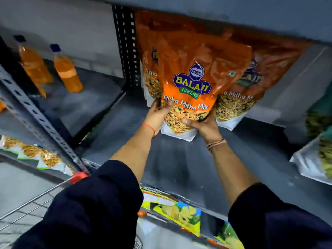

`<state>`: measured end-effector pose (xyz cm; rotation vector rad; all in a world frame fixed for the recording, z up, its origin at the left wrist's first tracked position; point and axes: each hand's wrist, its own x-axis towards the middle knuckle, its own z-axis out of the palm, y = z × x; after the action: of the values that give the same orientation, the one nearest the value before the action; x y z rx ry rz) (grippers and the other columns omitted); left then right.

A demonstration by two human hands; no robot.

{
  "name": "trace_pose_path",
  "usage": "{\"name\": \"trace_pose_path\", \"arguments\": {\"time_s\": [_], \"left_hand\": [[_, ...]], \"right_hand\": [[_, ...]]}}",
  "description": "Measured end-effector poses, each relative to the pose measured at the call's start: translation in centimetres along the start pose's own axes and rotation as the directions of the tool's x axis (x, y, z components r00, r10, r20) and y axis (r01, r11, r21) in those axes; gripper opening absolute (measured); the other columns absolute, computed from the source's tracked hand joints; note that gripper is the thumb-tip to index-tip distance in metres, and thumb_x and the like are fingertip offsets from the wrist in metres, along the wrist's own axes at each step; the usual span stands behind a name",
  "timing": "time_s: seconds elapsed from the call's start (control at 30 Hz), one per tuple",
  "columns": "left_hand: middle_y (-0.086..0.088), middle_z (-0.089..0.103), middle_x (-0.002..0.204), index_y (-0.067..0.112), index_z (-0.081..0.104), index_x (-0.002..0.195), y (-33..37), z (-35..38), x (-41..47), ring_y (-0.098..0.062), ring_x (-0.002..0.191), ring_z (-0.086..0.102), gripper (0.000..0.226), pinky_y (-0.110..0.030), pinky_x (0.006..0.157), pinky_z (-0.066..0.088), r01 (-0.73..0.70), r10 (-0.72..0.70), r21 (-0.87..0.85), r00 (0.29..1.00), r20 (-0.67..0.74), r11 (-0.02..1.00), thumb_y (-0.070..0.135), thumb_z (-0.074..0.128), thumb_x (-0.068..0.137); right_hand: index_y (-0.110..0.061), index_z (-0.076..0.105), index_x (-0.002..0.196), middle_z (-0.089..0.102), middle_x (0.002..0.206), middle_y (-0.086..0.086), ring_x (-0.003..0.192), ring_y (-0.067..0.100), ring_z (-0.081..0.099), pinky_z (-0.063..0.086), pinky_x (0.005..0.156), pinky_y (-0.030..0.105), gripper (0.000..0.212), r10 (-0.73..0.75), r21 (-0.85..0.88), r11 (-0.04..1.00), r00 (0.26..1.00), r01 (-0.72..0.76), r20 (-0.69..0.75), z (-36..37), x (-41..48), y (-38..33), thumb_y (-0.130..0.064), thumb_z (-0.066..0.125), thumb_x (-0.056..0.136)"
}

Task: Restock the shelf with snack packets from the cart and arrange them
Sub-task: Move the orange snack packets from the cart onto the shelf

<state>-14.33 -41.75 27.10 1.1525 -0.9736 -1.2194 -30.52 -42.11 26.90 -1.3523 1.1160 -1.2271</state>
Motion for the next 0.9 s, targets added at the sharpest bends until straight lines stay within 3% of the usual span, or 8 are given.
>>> {"name": "trace_pose_path", "arguments": {"time_s": [0.13,0.27,0.43,0.53,0.63,0.73,0.83,0.9], "left_hand": [[-0.004,0.054,0.12,0.014,0.038,0.129,-3.5,-0.6,-1.1,-0.02,0.114,0.052,0.082,-0.033,0.099,0.041,0.052,-0.072,0.23,0.994,0.081,0.972,0.022,0.079,0.059],[-0.007,0.058,0.122,0.014,0.042,0.128,-4.3,-0.5,-1.0,-0.02,0.113,0.052,0.076,-0.029,0.095,0.04,0.064,-0.067,0.349,0.998,-0.006,0.935,0.023,0.08,0.064],[-0.009,0.046,0.141,0.015,0.03,0.138,-4.8,-0.4,-3.1,-0.023,0.129,0.043,0.094,-0.034,0.107,0.037,0.034,0.003,0.416,0.996,-0.087,0.909,0.032,0.079,0.061],[-0.009,0.027,0.151,0.013,0.017,0.143,-4.6,-1.2,-7.6,-0.019,0.138,0.028,0.087,-0.038,0.116,0.026,0.093,-0.012,0.361,0.975,-0.222,0.928,0.024,0.072,0.075],[-0.01,0.051,0.135,0.012,0.044,0.13,-4.5,-3.4,-16.2,-0.012,0.123,0.048,0.06,-0.029,0.107,0.037,-0.025,0.11,0.191,0.888,-0.447,0.981,0.022,0.07,0.077],[-0.009,0.067,0.107,0.02,0.06,0.106,-5.3,-7.0,-25.2,-0.013,0.097,0.063,0.046,-0.027,0.088,0.05,0.014,0.118,0.203,0.775,-0.621,0.979,0.044,0.067,0.068],[-0.01,0.068,0.09,0.02,0.061,0.089,-7.8,-11.4,-31.0,-0.003,0.075,0.064,0.038,-0.017,0.064,0.051,0.268,-0.047,0.195,0.691,-0.721,0.944,0.045,0.069,0.063],[-0.018,0.065,0.102,0.015,0.059,0.098,-10.5,-14.1,-33.4,-0.014,0.086,0.063,0.036,-0.024,0.069,0.046,0.483,-0.276,0.078,0.617,-0.737,0.872,0.024,0.078,0.069]], "right_hand": [[-0.023,0.028,0.119,0.051,0.12,0.002,0.098,0.004,0.056,0.051,0.074,0.008,0.083,-0.01,0.012,1.0,1.0,0.01,-0.007,-0.3,0.3,1.1,0.011,0.076,0.06],[-0.004,0.022,0.132,0.046,0.126,0.005,0.107,0.006,0.051,0.046,0.081,0.004,0.102,0.0,-0.128,0.992,1.0,0.0,0.006,-0.2,-0.8,3.2,-0.008,0.081,0.049],[-0.005,0.023,0.138,0.04,0.143,0.012,0.127,0.021,0.043,0.037,0.109,0.044,0.108,0.075,-0.219,0.971,0.994,-0.092,-0.085,-0.2,-3.4,4.8,-0.014,0.082,0.048],[-0.004,0.008,0.143,0.022,0.152,0.012,0.139,0.021,0.026,0.025,0.115,0.038,0.105,0.069,-0.345,0.933,0.992,-0.102,-0.108,1.5,-7.7,4.3,-0.012,0.079,0.066],[-0.01,0.01,0.143,0.011,0.153,0.005,0.142,0.015,0.011,0.012,0.117,0.027,0.098,-0.097,-0.586,0.799,0.991,0.133,0.093,4.2,-13.7,3.7,-0.042,0.07,0.073],[-0.017,0.019,0.141,0.016,0.152,0.006,0.14,0.009,0.011,0.007,0.114,0.016,0.084,-0.237,-0.56,0.734,0.917,0.385,0.319,7.7,-18.8,3.2,-0.058,0.055,0.077],[-0.02,0.027,0.136,0.03,0.146,0.007,0.134,0.013,0.028,0.024,0.11,0.022,0.069,-0.22,-0.471,0.679,0.767,0.564,0.603,12.5,-23.2,5.5,-0.053,0.053,0.081],[-0.018,0.034,0.133,0.049,0.136,0.007,0.122,0.016,0.047,0.042,0.098,0.026,0.065,-0.059,-0.507,0.685,0.733,0.524,0.678,15.6,-25.0,7.4,-0.048,0.054,0.079]]}}
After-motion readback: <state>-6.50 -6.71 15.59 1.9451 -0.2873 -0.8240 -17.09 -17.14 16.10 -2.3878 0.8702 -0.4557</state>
